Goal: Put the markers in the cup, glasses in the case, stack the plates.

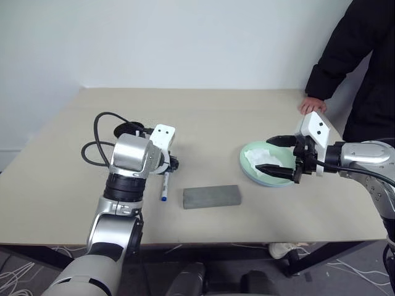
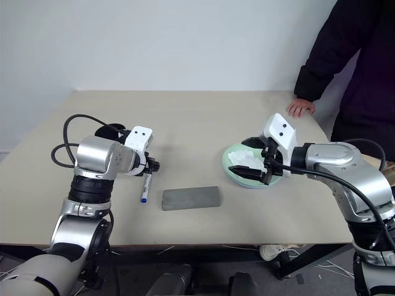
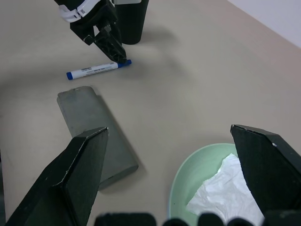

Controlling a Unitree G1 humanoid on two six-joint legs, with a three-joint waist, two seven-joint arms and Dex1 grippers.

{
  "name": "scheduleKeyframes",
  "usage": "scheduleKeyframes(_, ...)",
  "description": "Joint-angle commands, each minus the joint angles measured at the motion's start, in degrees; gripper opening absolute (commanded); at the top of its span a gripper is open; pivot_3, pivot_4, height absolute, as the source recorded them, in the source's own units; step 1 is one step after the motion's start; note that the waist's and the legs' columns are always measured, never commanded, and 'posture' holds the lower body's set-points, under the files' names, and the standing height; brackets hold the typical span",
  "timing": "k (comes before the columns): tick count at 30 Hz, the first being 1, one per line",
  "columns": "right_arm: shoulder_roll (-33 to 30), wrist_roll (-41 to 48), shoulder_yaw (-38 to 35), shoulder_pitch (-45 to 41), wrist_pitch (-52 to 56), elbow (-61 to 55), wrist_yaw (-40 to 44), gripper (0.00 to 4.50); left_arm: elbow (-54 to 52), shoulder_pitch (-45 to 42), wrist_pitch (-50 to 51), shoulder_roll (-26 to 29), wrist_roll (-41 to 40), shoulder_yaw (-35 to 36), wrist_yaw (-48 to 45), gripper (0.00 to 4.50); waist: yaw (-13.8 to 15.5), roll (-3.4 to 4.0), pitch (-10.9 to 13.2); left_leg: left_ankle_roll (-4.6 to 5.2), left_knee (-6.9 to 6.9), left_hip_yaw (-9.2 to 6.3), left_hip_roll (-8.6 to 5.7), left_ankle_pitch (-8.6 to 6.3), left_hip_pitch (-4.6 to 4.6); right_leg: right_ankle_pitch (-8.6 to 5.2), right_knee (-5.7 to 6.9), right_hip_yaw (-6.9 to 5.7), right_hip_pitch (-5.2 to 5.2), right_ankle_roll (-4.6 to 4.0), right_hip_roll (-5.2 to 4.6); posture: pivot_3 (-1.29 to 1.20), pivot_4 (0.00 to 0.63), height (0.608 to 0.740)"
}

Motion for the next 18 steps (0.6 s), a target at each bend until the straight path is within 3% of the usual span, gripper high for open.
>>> scheduleKeyframes(1,0.2,0.0,-0.9,-0.6,-0.7,-1.3,-0.3,4.5,1.4,-0.7,0.4,0.1,0.3,-0.1,0.8,2.91,0.0,0.0,0.0,0.0,0.0,0.0,0.0,0.0,0.0,0.0,0.0,0.0,0.0,0.0,0.0,0.0,0.0,0.727)
scheduleKeyframes(18,0.7,0.0,-1.1,-0.2,-0.5,-1.7,-0.8,4.5,7.4,-1.6,0.4,-2.4,0.7,0.5,3.6,2.91,0.0,0.01,0.0,0.0,0.0,0.0,-0.01,0.0,0.0,0.0,0.0,0.0,0.01,0.0,-0.03,0.0,0.0,0.727)
